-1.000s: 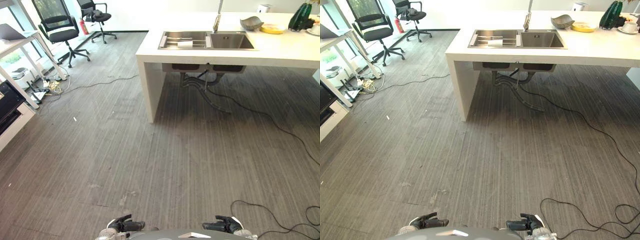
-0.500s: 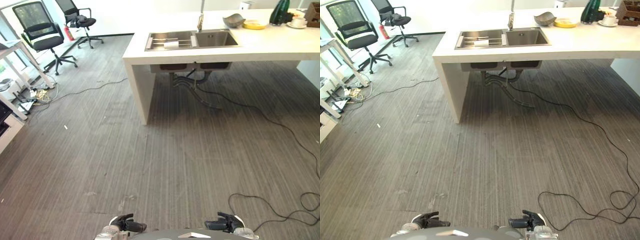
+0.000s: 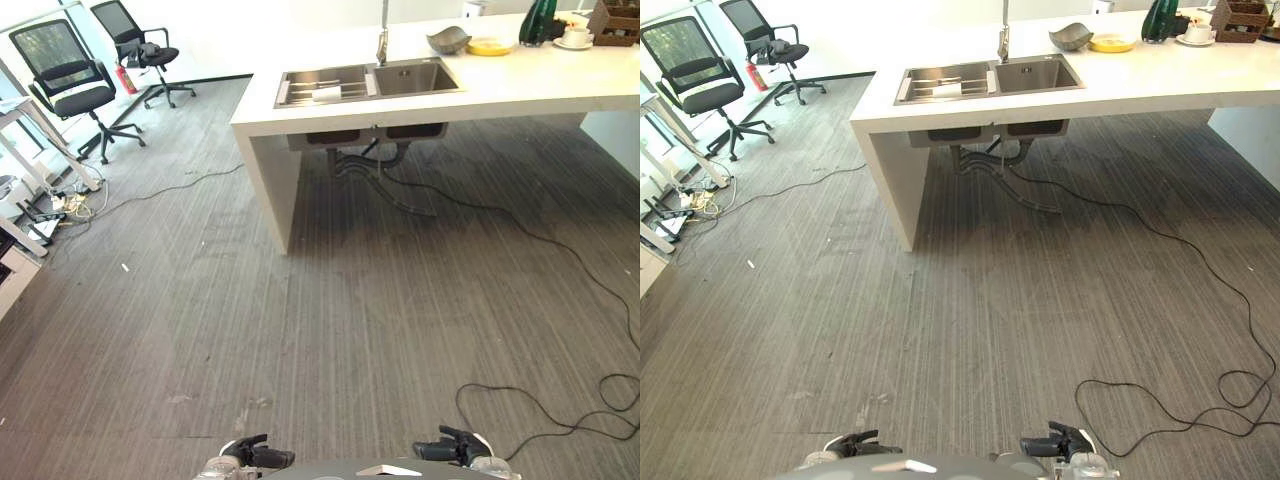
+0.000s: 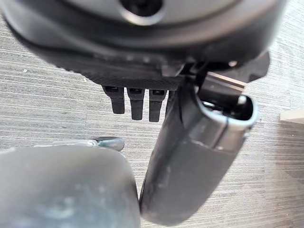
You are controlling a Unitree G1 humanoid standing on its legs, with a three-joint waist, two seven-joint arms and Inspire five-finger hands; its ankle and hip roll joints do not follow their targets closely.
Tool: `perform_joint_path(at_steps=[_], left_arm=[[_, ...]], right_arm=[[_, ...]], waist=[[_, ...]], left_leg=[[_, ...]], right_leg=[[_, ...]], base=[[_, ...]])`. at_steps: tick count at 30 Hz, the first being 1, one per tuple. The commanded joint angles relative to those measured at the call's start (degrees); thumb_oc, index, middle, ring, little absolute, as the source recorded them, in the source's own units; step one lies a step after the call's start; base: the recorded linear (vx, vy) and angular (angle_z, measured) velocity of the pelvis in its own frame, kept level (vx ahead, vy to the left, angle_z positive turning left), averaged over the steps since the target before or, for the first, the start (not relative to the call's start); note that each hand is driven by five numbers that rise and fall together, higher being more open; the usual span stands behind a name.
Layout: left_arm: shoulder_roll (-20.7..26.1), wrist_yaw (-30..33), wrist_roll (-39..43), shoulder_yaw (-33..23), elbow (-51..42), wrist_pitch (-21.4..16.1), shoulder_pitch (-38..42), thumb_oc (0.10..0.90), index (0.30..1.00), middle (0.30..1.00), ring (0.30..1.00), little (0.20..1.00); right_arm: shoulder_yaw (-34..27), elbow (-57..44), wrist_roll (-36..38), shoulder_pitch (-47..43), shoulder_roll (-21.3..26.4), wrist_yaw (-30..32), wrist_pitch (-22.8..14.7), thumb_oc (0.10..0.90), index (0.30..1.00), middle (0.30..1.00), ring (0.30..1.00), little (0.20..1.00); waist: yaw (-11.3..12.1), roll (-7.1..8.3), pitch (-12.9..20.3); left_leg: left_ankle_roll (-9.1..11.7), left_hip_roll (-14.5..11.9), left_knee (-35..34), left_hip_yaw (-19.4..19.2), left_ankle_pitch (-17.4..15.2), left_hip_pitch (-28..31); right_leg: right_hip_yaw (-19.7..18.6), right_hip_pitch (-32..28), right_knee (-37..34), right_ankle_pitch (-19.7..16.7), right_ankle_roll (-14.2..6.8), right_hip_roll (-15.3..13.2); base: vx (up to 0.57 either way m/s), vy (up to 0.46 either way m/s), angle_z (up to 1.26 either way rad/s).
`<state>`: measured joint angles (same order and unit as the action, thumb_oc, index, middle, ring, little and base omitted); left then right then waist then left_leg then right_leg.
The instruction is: Place the dishes in the dishwasher.
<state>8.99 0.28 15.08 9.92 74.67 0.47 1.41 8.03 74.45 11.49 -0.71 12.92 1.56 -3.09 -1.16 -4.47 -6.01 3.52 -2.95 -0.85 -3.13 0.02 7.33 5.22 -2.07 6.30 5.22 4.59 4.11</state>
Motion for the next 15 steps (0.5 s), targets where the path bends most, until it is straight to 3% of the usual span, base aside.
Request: perform_joint_path(at_steps=[1,2,5,6,8,10,11,12,15], left_arm=[[-1.5,1.0,0.7,-1.9,2.9,-0.7,3.6,0.800,0.900,0.900,0.900,0.900],[-1.2,1.1,2.5,-2.6,3.2,-0.5,3.9,0.800,0.900,0.900,0.900,0.900],[-1.2,1.2,2.6,-2.5,3.3,-0.5,3.8,0.800,0.900,0.900,0.900,0.900],[-1.2,1.1,2.5,-2.6,3.6,-0.4,3.4,0.800,0.900,0.900,0.900,0.900],[-1.3,1.2,2.3,-2.9,3.1,-0.5,2.0,0.800,0.900,0.900,0.900,0.900],[-1.9,1.2,2.2,-3.0,3.2,-0.6,0.8,0.800,0.900,0.900,0.900,0.900],[-1.9,1.2,2.2,-3.0,3.2,-0.7,0.7,0.800,0.900,0.900,0.900,0.900],[-2.2,1.3,2.7,-3.3,3.9,-0.6,0.4,0.800,0.900,0.900,0.900,0.900],[-2.2,1.3,2.7,-3.3,3.9,-0.6,0.4,0.800,0.900,0.900,0.900,0.900]], right_arm=[[5.1,1.6,-1.3,-0.1,-0.3,-0.3,0.7,0.800,0.900,0.900,0.900,0.900],[6.1,1.2,-2.2,-0.6,0.5,-0.5,1.1,0.800,0.900,0.900,0.900,0.900],[6.2,1.1,-2.2,-0.7,0.6,-0.5,1.2,0.800,0.900,0.900,0.900,0.900],[6.3,1.2,-2.4,-0.6,0.7,-0.6,1.3,0.800,0.900,0.900,0.900,0.900],[6.6,1.3,-3.2,-0.6,0.8,-0.8,1.4,0.800,0.900,0.900,0.900,0.900],[7.1,1.3,-4.0,-0.6,0.7,-0.9,1.2,0.800,0.900,0.900,0.900,0.900],[7.1,1.3,-4.0,-0.6,0.7,-0.9,1.2,0.800,0.900,0.900,0.900,0.900],[7.4,1.7,-4.2,-0.8,0.5,-0.8,1.1,0.800,0.900,0.900,0.900,0.900],[7.4,1.7,-4.2,-0.8,0.4,-0.8,1.1,0.800,0.900,0.900,0.900,0.900]], waist=[[-0.5,5.41,-4.0],[1.2,6.50,-6.7],[1.5,6.41,-7.1],[2.0,6.42,-7.2],[3.9,5.23,-6.6],[5.9,3.97,-6.3],[5.9,4.27,-6.4],[7.4,4.12,-6.1],[7.4,4.25,-6.2]], left_leg=[[2.6,1.1,20.0,-2.5,-0.5,-8.2],[4.4,0.1,31.5,-2.4,5.5,-14.9],[4.4,-0.4,31.5,-3.0,6.4,-16.8],[3.9,-0.9,29.4,-4.7,6.3,-19.1],[1.9,-0.9,17.5,-6.9,6.5,-21.4],[2.0,-0.6,6.7,-6.6,10.3,-22.4],[2.0,-0.3,6.2,-6.7,10.4,-21.8],[2.2,-0.5,1.4,-5.9,12.2,-23.0],[2.2,-0.3,1.1,-6.0,12.3,-22.7]], right_leg=[[-2.1,-7.6,-9.0,-0.9,-6.6,-4.1],[-1.8,-10.7,-10.5,-0.3,-5.5,-4.4],[-1.5,-11.6,-10.8,0.2,-5.5,-4.3],[-1.4,-12.6,-11.0,1.0,-5.4,-4.3],[-2.4,-14.5,-11.3,2.8,-5.9,-3.0],[-3.9,-16.9,-11.3,4.8,-6.4,-1.6],[-3.8,-17.3,-11.3,5.0,-6.5,-2.0],[-5.2,-19.2,-11.3,6.2,-6.4,-1.5],[-5.1,-19.4,-11.3,6.3,-6.4,-1.6]], base=[[0.11,-0.261,-0.25],[0.10,-0.210,-0.25],[0.09,-0.064,-0.06],[0.33,0.004,-0.30],[0.43,0.077,-0.11],[0.35,0.081,0.02],[0.36,0.059,-0.07],[0.23,0.030,-0.15],[0.07,0.010,-0.53]])
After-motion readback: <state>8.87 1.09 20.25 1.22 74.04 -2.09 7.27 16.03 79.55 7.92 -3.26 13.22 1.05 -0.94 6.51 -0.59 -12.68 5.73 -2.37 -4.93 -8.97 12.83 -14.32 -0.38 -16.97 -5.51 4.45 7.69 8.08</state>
